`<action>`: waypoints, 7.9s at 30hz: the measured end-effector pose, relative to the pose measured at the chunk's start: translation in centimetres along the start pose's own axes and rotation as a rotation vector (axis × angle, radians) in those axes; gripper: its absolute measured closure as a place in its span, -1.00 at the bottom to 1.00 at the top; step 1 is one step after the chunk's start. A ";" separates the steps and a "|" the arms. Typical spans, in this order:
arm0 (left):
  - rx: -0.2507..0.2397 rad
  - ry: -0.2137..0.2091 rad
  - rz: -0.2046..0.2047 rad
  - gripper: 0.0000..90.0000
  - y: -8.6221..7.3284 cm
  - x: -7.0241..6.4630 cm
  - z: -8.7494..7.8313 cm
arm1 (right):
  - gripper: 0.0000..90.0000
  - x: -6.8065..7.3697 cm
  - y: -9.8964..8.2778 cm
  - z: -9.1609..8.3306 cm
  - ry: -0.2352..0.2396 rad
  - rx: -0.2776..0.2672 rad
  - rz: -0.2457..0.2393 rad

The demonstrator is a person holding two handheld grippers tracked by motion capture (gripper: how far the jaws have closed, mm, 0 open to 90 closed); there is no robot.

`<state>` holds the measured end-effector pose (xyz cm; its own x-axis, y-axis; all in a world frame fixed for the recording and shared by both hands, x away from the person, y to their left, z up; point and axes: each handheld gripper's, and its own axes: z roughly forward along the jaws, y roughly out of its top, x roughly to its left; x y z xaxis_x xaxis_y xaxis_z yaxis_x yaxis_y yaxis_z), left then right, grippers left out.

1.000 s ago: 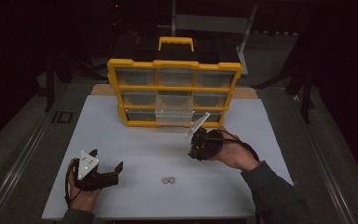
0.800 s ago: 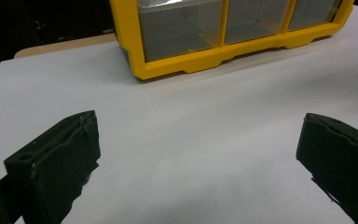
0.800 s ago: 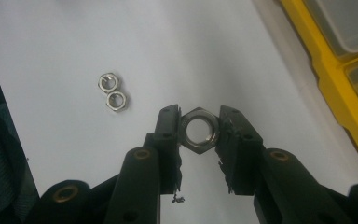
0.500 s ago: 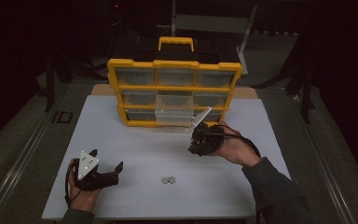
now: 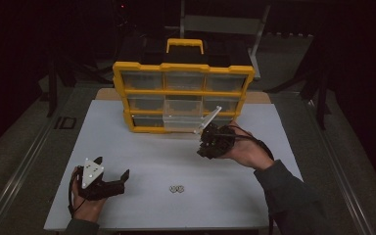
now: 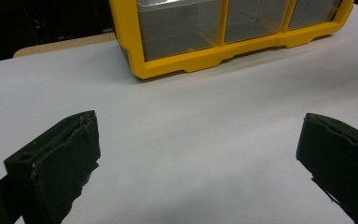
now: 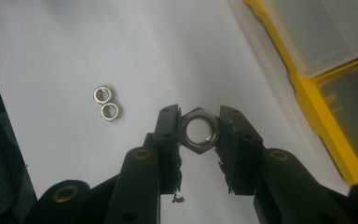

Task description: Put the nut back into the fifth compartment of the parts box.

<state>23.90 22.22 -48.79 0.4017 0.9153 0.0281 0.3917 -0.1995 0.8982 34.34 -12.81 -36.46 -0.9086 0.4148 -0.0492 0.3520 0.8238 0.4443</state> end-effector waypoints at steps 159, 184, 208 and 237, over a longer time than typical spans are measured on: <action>0.003 -0.002 0.002 -1.00 0.0 -0.1 0.1 | -0.27 -1.1 3.1 -2.8 -0.112 -0.204 0.094; 0.005 -0.001 0.003 -1.00 0.0 0.0 0.1 | -0.33 0.7 1.8 -0.2 -0.057 -0.177 0.059; 0.003 -0.001 0.000 -1.00 0.0 -0.1 0.1 | -0.40 2.2 1.4 2.5 -0.001 -0.139 0.022; 0.004 -0.002 0.002 -1.00 0.0 -0.1 0.1 | -0.39 4.4 0.1 6.3 0.045 -0.066 -0.020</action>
<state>23.92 22.12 -48.83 0.4044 0.9141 0.0294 0.3943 -0.2032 0.8962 31.76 -8.46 -42.28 -0.9248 0.3799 -0.0194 0.3197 0.8039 0.5016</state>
